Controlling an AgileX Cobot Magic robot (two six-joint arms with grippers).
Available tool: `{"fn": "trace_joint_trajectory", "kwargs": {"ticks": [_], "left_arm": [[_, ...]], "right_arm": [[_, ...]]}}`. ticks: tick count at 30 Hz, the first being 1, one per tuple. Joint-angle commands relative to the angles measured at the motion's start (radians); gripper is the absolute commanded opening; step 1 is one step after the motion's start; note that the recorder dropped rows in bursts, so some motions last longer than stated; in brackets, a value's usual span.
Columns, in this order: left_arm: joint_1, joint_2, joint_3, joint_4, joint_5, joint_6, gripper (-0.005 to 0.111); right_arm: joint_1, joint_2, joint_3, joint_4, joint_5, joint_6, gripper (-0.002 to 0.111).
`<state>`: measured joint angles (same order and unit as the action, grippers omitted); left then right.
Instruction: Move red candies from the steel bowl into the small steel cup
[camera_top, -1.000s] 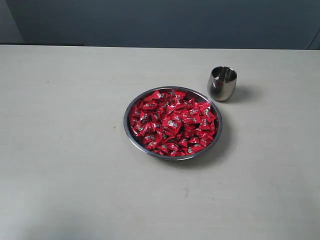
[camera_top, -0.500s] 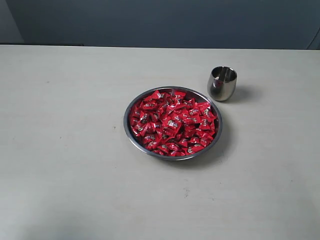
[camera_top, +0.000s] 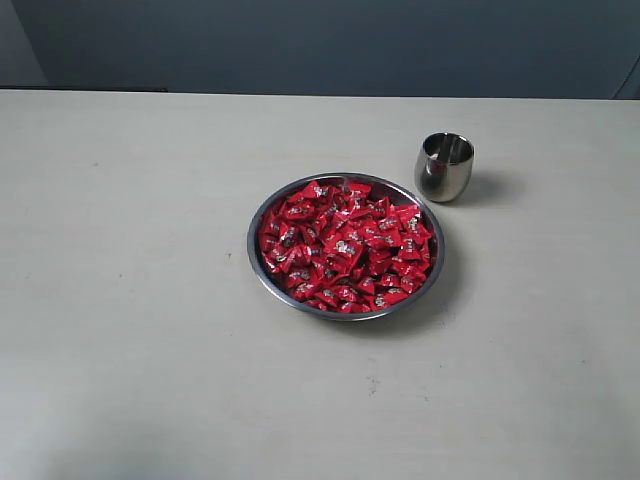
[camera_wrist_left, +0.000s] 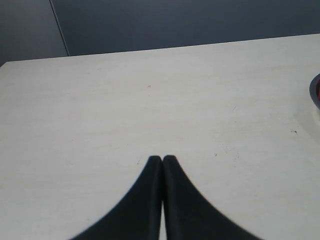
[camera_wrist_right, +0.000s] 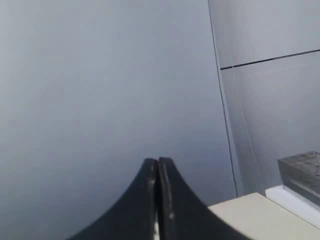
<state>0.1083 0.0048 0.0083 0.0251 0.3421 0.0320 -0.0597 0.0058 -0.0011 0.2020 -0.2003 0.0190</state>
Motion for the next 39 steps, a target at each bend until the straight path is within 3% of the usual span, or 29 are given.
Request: {"fn": "trace_joint_trajectory", "kwargs": {"ticks": [1, 12, 18, 24, 31, 39], "left_arm": [[0.000, -0.005, -0.008, 0.002, -0.008, -0.003, 0.000], [0.000, -0.005, -0.008, 0.002, -0.008, -0.003, 0.000], [0.000, -0.005, -0.008, 0.002, -0.008, -0.003, 0.000], [0.000, -0.005, -0.008, 0.002, -0.008, -0.003, 0.000], [0.000, -0.005, -0.008, 0.002, -0.008, -0.003, 0.000], [0.000, -0.005, -0.008, 0.002, -0.008, -0.003, 0.000]], "right_arm": [[0.003, -0.006, 0.001, 0.085, -0.112, 0.006, -0.001], [0.003, -0.006, 0.001, 0.143, -0.146, 0.092, -0.001], [0.003, 0.000, -0.130, 0.041, 0.009, 0.086, -0.001], [0.003, 0.168, -0.286, -0.112, 0.045, 0.086, -0.001], [0.014, 0.425, -0.424, -0.132, 0.113, 0.086, -0.001], [0.191, 0.752, -0.580, -0.279, 0.139, 0.086, -0.001]]}}
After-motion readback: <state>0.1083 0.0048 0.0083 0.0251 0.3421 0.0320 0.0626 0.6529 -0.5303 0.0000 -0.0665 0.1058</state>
